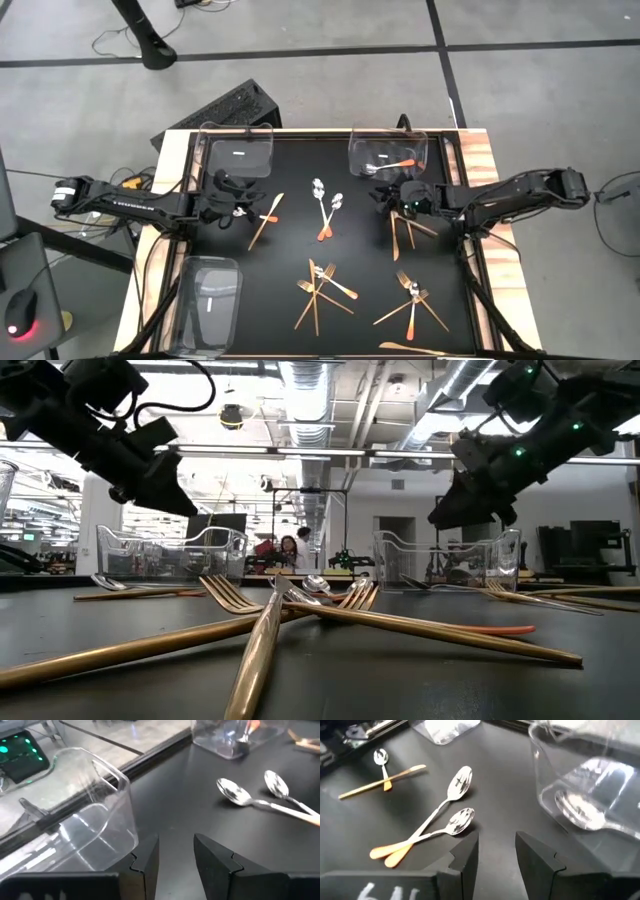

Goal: Sort silverware by color (type)
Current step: Put the silver and orange spoon into the top left transparent bin

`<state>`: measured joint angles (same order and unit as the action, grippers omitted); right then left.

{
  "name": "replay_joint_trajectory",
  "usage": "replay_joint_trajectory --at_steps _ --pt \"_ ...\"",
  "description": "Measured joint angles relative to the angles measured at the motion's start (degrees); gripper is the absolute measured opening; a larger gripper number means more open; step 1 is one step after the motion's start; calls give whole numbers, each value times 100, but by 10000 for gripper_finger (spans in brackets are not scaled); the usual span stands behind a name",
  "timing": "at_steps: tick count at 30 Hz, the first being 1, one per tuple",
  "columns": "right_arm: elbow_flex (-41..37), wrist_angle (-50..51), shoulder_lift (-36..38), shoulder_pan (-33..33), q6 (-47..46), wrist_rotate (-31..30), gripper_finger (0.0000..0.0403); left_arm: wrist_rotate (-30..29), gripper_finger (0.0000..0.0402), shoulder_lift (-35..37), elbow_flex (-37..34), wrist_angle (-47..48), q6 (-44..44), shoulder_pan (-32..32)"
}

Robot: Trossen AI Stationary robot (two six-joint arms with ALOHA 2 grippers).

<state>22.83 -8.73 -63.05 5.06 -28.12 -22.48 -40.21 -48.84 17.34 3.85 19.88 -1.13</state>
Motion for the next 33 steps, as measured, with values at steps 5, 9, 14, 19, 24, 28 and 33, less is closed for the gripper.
replay_joint_trajectory --at_steps 5,9,14,19,24,28,33 --pt "0 113 -2 -18 -266 89 153 318 108 -2 0 -110 223 0" --pt "0 -39 -3 -238 -468 131 154 307 108 -2 0 -503 191 0" --pt "0 -461 -4 -501 147 3 163 401 116 -2 0 -1070 -265 0" --pt "0 -976 0 -489 1028 0 185 395 152 -2 16 -1275 -374 0" --pt "3 -1090 -115 -309 465 -89 194 799 170 -2 76 -1263 -199 0" --pt "-7 -802 -544 -293 -49 -139 192 803 167 -2 76 -1276 -35 -2" --pt "2 -1148 -983 -432 16 -303 193 694 163 -2 22 -1679 -203 -2"
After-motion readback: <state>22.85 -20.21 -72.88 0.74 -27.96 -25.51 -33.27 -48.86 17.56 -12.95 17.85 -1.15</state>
